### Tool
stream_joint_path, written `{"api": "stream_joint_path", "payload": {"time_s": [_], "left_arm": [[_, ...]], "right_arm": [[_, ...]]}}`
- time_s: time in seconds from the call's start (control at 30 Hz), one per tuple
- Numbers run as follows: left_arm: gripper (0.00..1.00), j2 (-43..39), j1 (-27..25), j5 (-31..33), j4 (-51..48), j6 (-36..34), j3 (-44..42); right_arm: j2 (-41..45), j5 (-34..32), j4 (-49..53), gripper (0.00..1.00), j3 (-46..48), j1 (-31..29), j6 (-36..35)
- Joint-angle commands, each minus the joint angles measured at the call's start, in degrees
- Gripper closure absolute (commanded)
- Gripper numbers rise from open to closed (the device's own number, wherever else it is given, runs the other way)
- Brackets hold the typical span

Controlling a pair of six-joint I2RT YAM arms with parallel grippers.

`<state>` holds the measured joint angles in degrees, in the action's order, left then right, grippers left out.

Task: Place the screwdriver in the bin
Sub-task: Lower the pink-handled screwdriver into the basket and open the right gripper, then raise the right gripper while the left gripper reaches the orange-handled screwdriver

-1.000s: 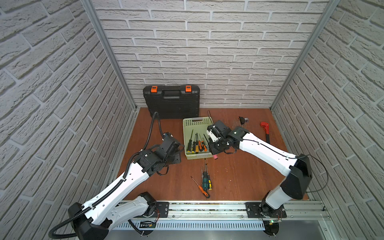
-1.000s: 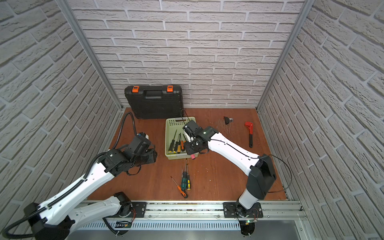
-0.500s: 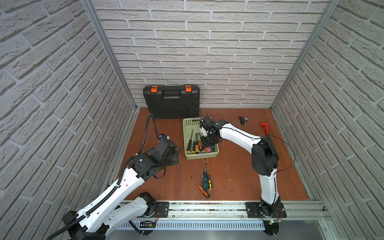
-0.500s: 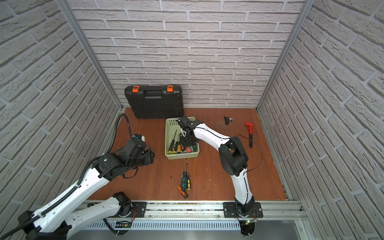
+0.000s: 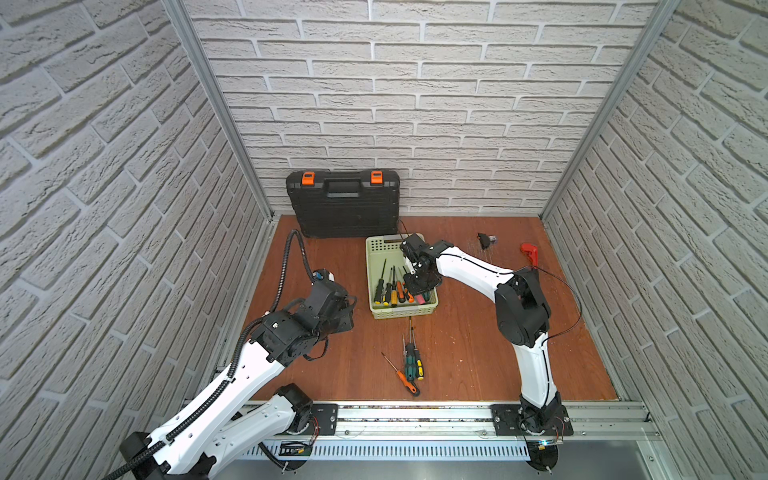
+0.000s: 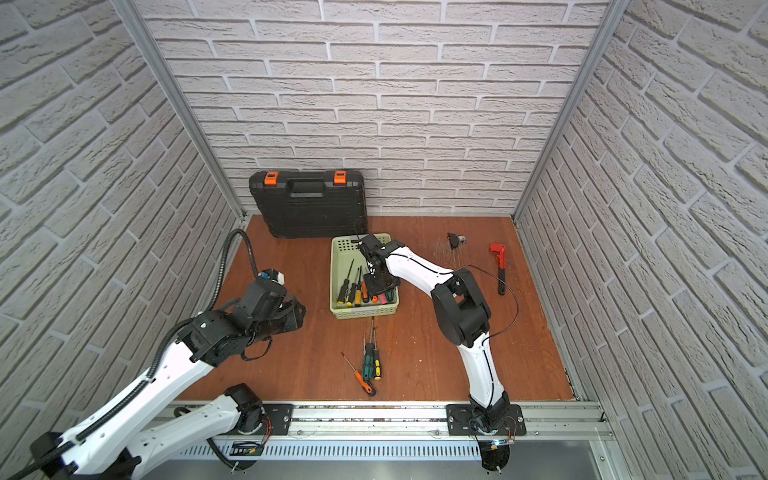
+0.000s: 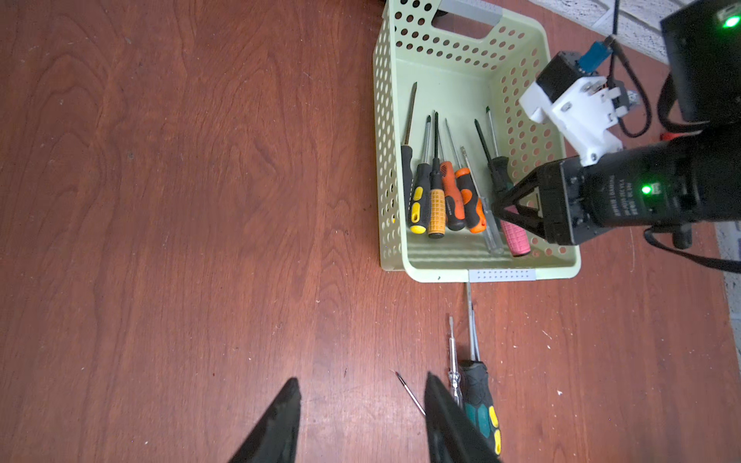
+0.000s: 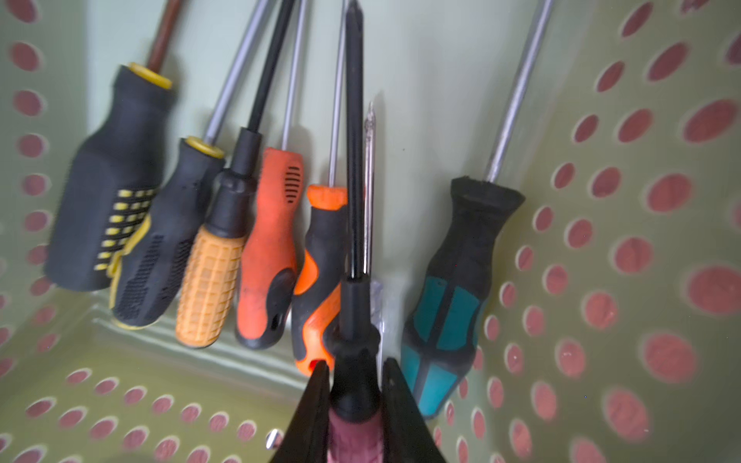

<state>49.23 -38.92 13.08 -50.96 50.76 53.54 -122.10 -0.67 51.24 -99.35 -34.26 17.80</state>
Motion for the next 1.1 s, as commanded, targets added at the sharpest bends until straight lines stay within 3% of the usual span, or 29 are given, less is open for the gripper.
{"api": "stream_joint_path", "payload": {"time_s": [0.0, 0.47, 0.73, 0.9, 1.07], "left_arm": [[0.49, -0.71, 0.60, 1.33, 0.52, -1.10, -0.73], [0.45, 3.17, 0.67, -3.63, -0.48, -1.25, -0.21], [0.47, 4.05, 0.13, -9.64, 0.54, 1.62, -2.93], [0.50, 5.22, -4.06, -13.35, 4.18, 6.24, -6.20], [0.52, 8.58, -14.36, -13.14, 7.11, 14.65, -9.66]], "right_arm": [[-0.43, -1.35, 0.17, 0.90, -1.44, 0.14, 0.74], [0.15, -1.26, 0.57, 0.66, -2.10, 0.15, -0.87], [2.83, -1.31, 1.38, 0.66, -3.79, 0.07, -1.48], [8.18, -0.14, 0.67, 0.66, -3.64, -0.62, -1.17], [19.66, -2.51, -3.54, 0.65, 4.73, -4.04, -0.95]]}}
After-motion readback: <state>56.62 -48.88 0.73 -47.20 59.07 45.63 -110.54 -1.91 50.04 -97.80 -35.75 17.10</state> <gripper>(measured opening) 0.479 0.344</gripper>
